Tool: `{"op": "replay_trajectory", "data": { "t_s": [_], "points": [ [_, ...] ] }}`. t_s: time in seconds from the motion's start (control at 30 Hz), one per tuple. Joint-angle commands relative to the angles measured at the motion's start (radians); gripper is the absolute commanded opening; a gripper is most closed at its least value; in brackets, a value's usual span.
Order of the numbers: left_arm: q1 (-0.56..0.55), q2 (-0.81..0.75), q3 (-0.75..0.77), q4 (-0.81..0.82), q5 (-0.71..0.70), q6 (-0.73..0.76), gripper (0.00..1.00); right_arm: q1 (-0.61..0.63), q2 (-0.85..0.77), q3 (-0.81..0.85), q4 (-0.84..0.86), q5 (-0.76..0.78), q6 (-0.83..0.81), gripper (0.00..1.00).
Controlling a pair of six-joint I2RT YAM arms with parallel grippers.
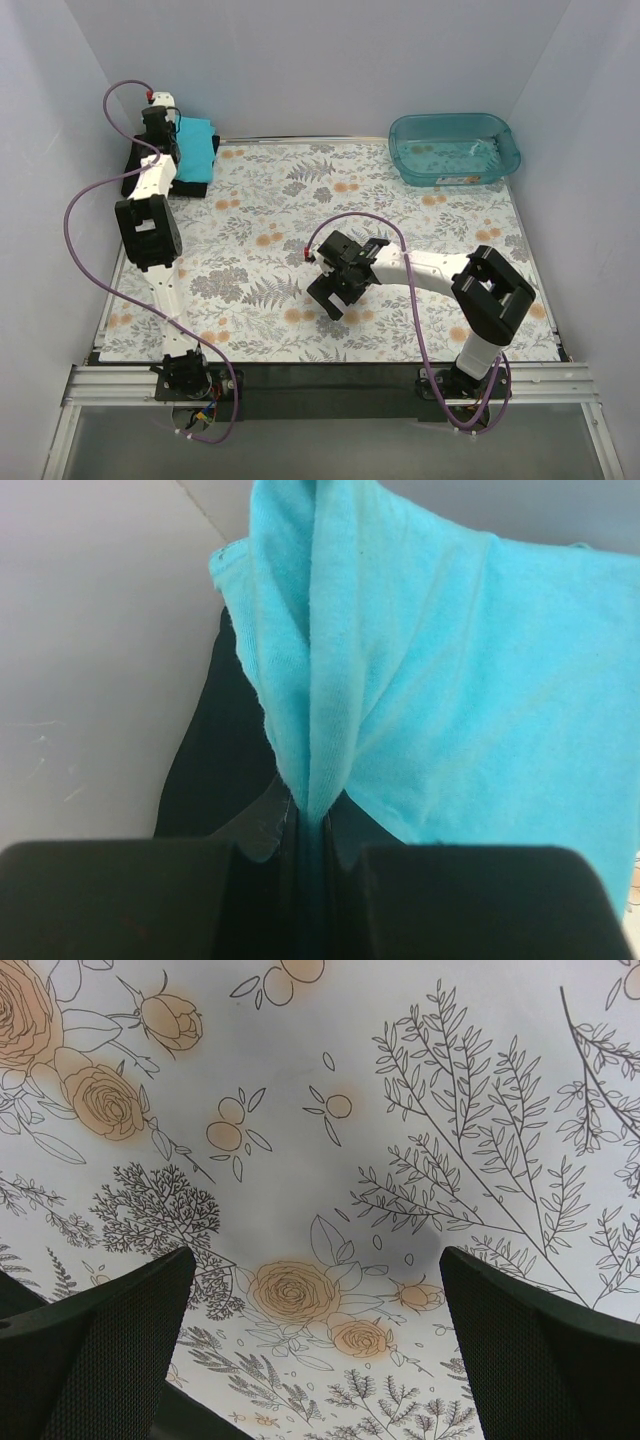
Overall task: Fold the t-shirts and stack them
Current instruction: Neatly place the folded tshirt to the corner
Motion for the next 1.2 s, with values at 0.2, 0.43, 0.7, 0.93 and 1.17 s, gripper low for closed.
{"op": "replay_trajectory", "data": {
  "t_s": [0.2, 0.43, 0.7, 0.93, 1.17],
  "points": [
    [0.018, -0.085, -0.005, 0.097, -0.057, 0.062, 0.00, -0.003, 0.019, 0.039, -0.028, 0.004, -0.010, 0.98],
    [0.019, -0.040, -0.057, 0.238, -0.100, 0.155, 0.00, -0.003, 0.025, 0.039, -0.029, 0.005, -0.010, 0.98],
    [0.018, 0.010, -0.059, 0.319, -0.106, 0.143, 0.16, -0.003, 0.033, 0.038, -0.037, 0.005, -0.010, 0.98],
    [0.016, -0.018, -0.084, 0.342, -0.141, 0.057, 0.67, -0.005, 0.027, 0.051, -0.041, 0.059, 0.007, 0.98],
    [0.001, -0.194, -0.231, 0.301, -0.051, -0.147, 0.81, -0.055, -0.004, 0.084, -0.044, 0.147, 0.074, 0.98]
  ]
}}
